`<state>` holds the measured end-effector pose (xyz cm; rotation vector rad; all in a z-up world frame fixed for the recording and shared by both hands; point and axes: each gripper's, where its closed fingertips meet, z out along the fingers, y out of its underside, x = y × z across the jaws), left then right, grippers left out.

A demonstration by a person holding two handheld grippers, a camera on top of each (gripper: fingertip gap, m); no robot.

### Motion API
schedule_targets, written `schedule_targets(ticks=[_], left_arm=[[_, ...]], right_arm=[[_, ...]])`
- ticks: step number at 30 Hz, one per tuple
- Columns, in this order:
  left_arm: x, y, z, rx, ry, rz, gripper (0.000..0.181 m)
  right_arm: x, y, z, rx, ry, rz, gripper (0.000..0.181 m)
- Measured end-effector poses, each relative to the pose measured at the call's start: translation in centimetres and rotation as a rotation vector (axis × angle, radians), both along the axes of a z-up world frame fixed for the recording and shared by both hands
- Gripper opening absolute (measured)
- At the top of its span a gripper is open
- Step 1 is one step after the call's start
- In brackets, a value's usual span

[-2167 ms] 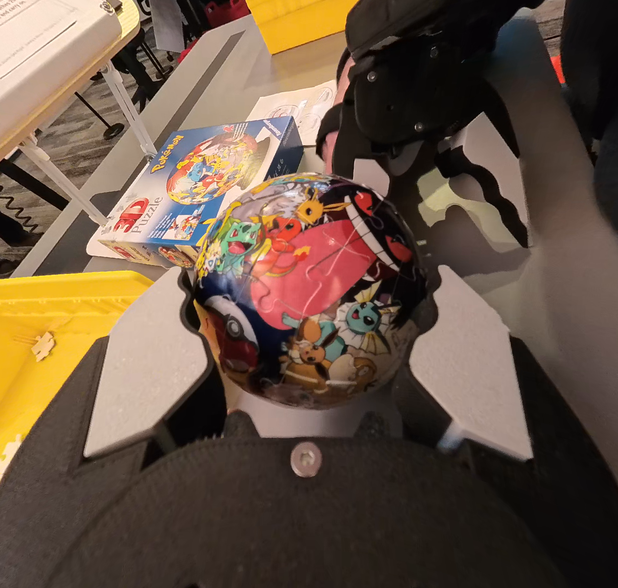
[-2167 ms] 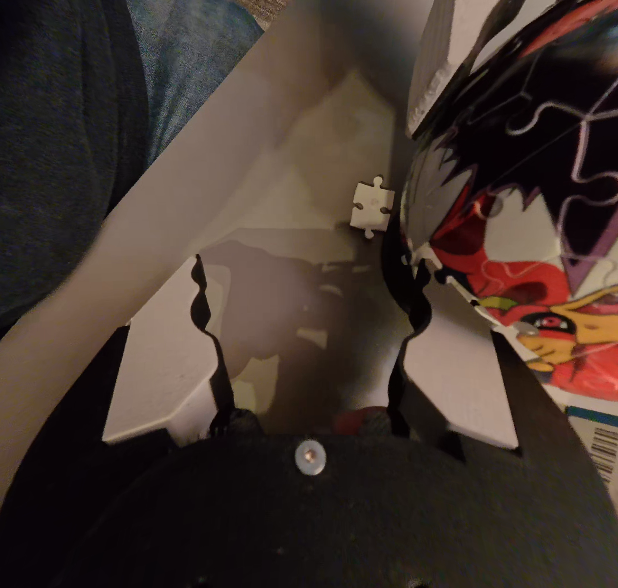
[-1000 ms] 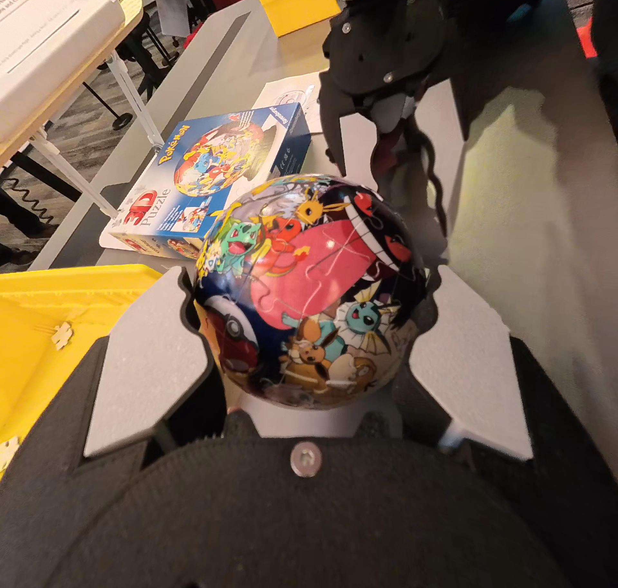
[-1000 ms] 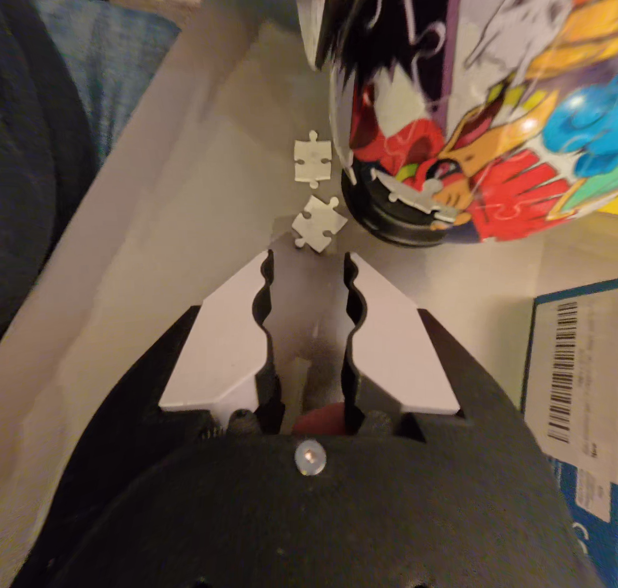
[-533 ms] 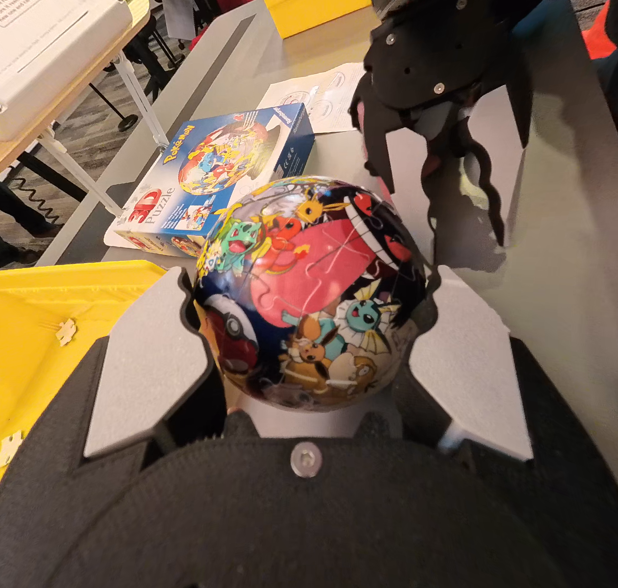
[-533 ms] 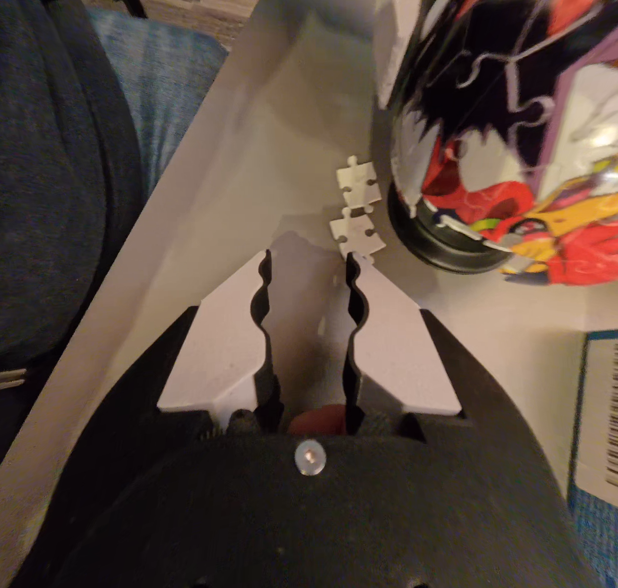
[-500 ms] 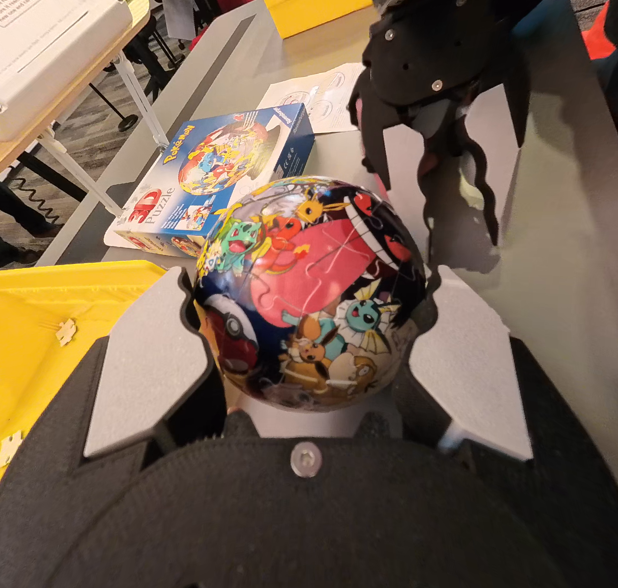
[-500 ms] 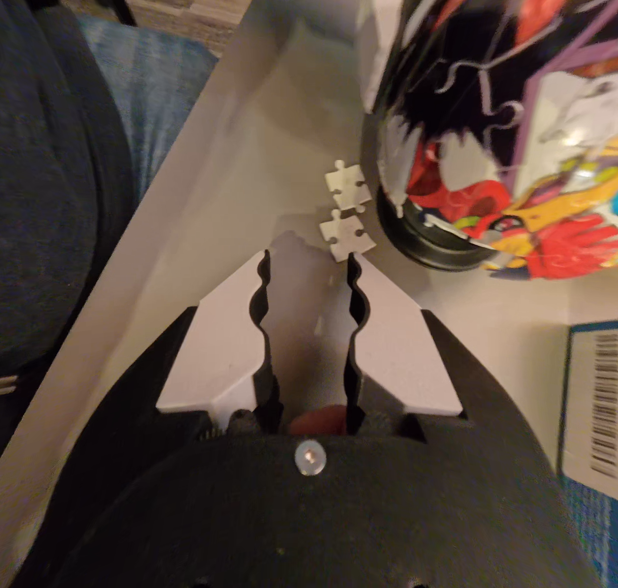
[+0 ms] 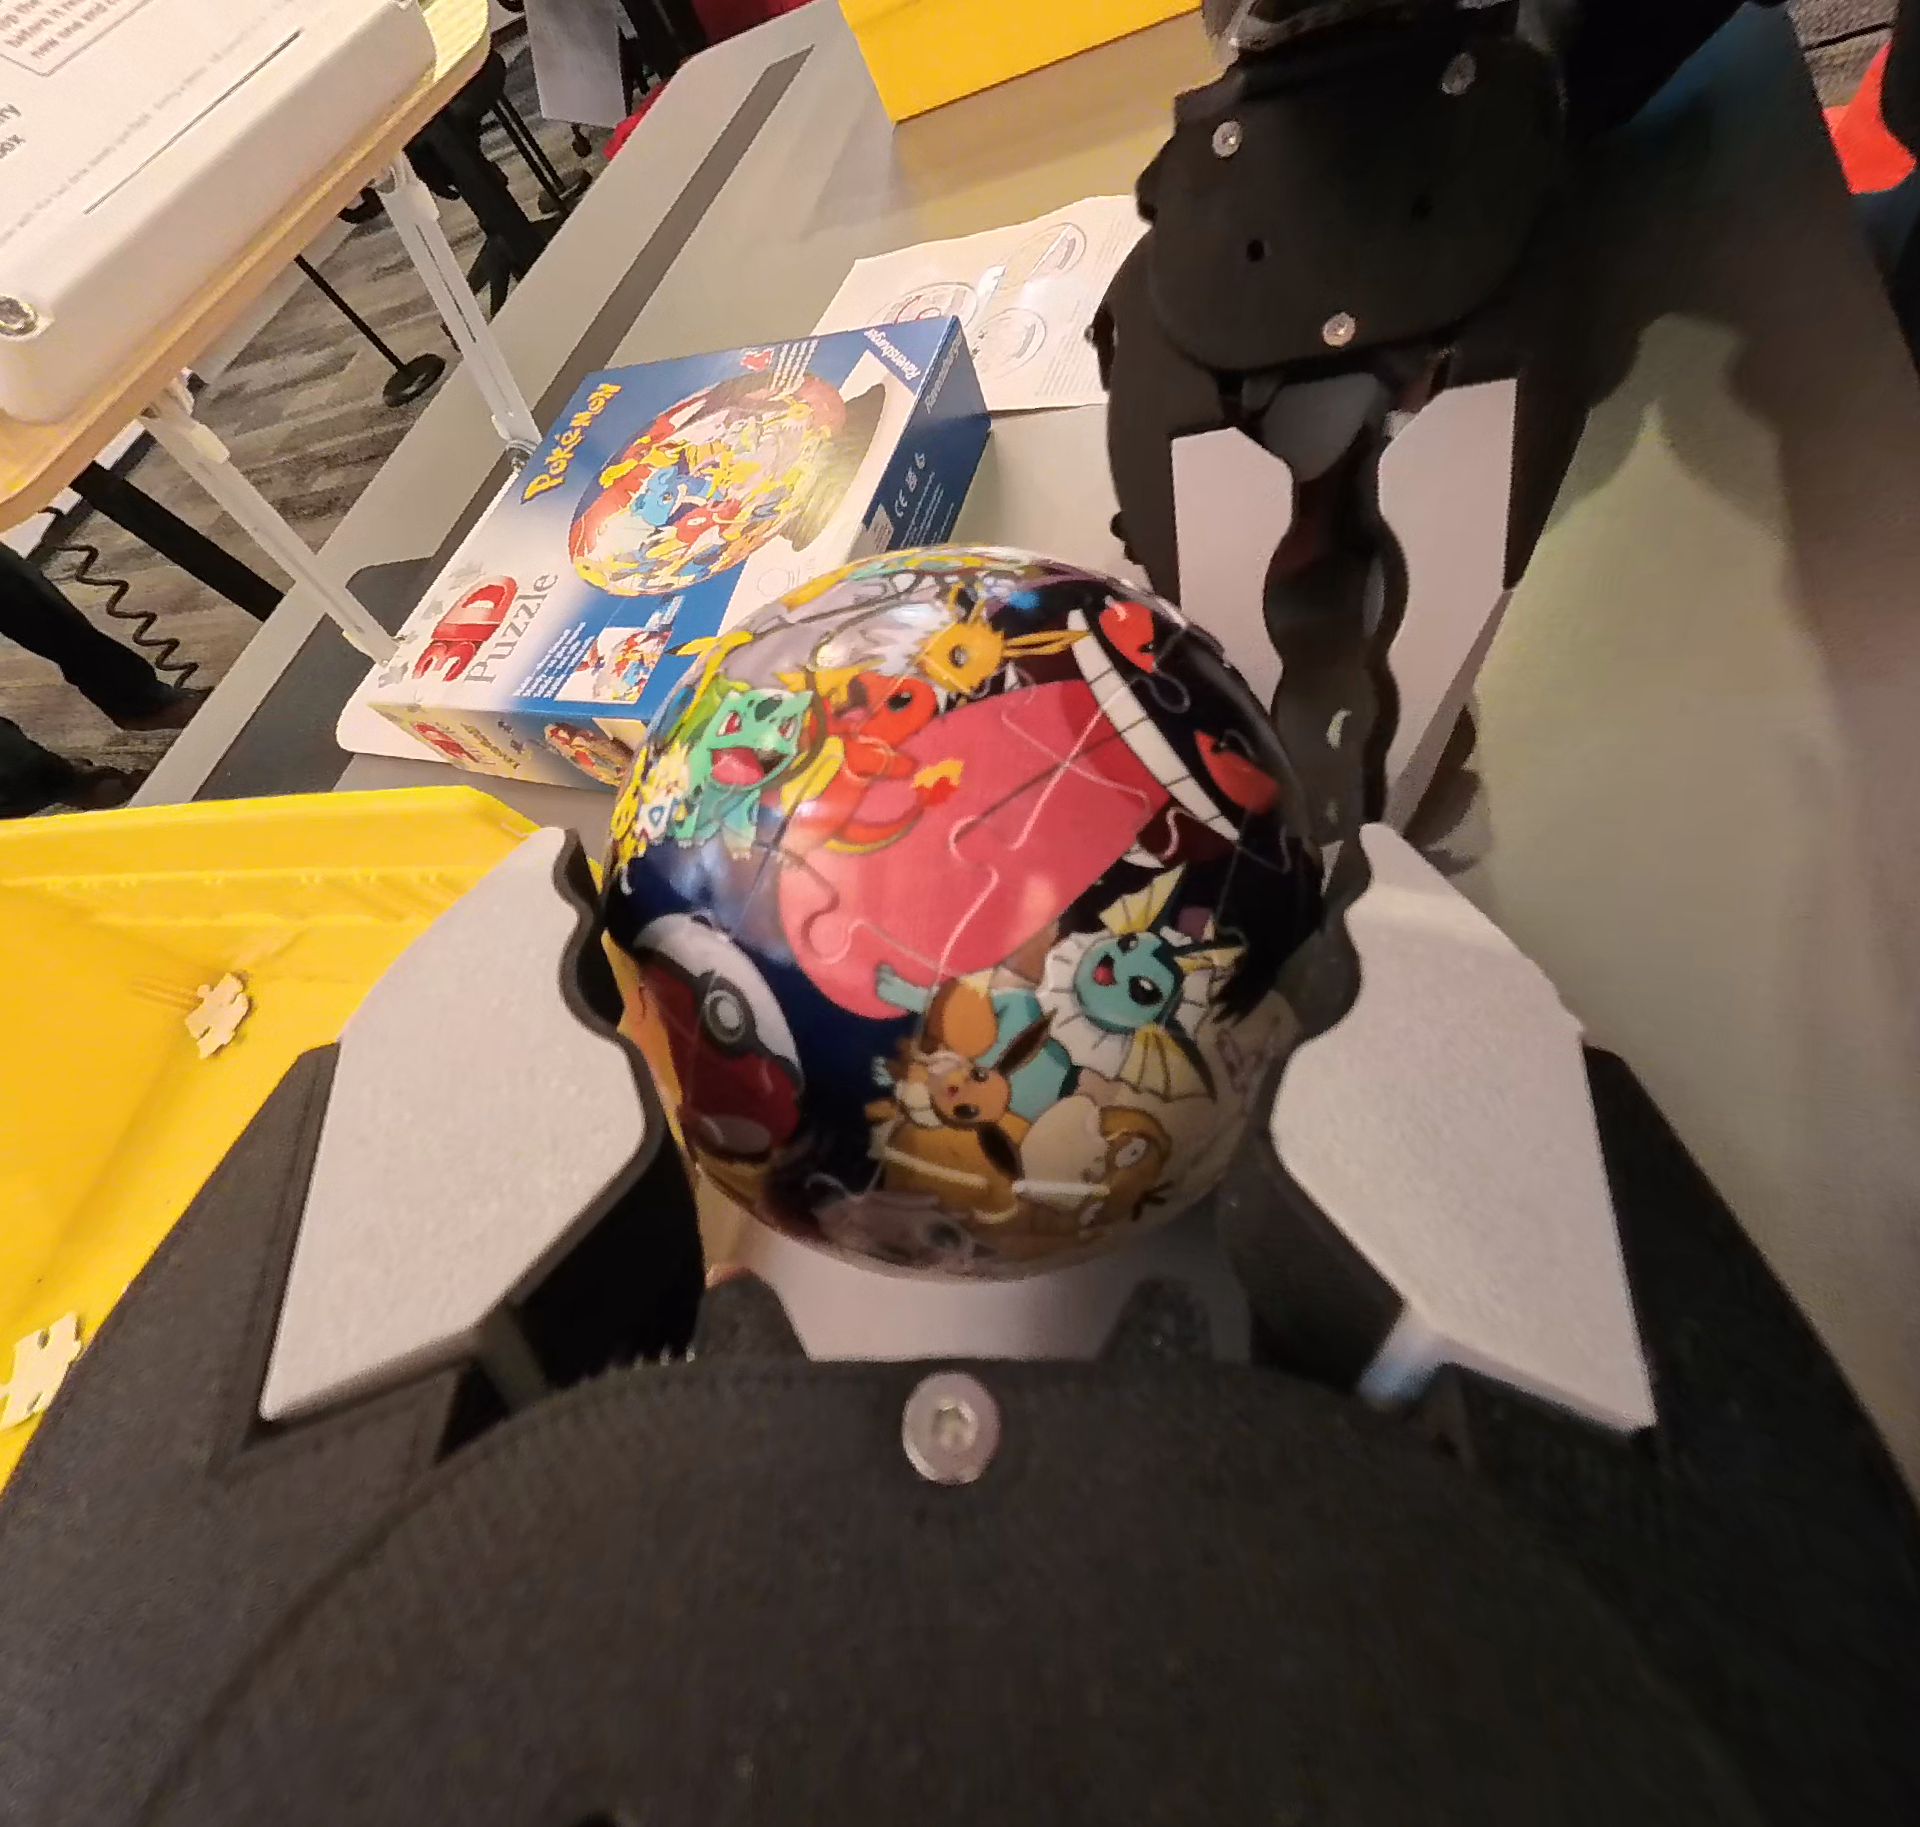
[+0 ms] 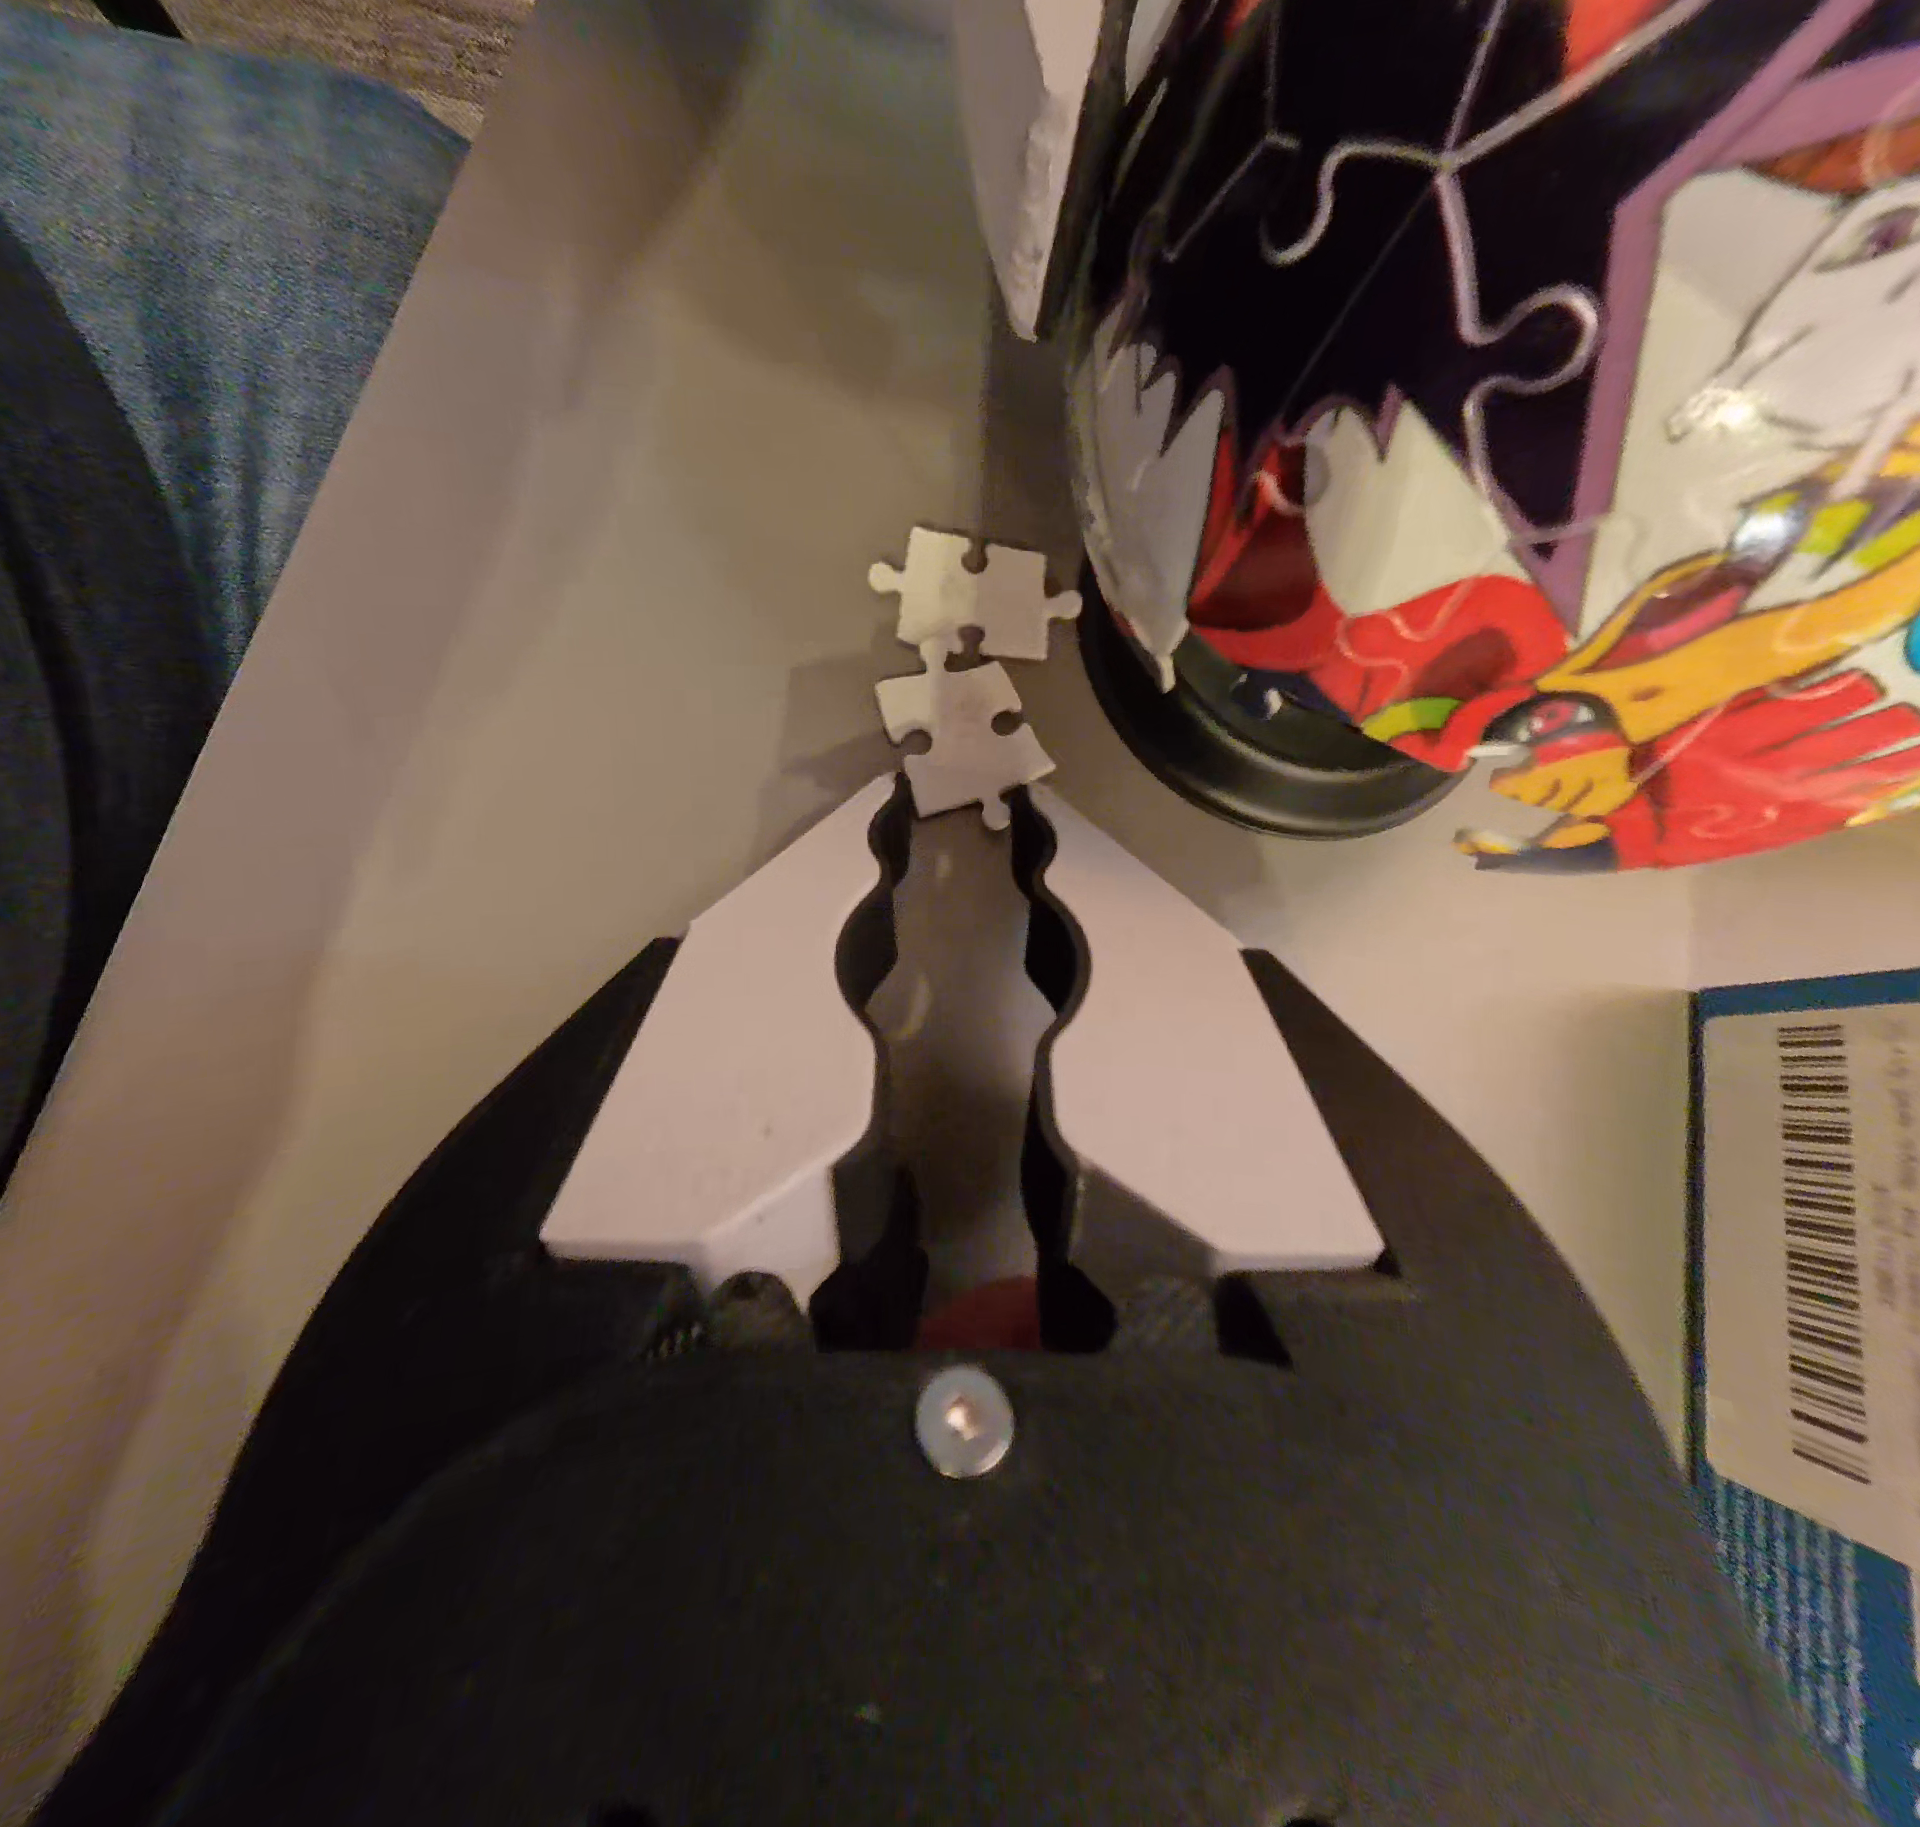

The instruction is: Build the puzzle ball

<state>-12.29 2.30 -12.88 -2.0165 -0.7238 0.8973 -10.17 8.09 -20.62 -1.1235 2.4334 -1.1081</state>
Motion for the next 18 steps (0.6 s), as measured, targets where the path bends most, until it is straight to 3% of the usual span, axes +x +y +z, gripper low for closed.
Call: schedule_targets(ticks=[13,18], left_arm=[[0.1,-0.4,0.0,0.008,-0.009,-0.005,0.128],[0.0,-0.5,0.1,0.051,-0.024,-0.021,0.128]], right_arm=[[-2.3,-0.7,1.9,-0.079,-0.069,0.016,0.016],[-3.4,-1.5,2.3,-0.113,-0.094,0.087,0.016]])
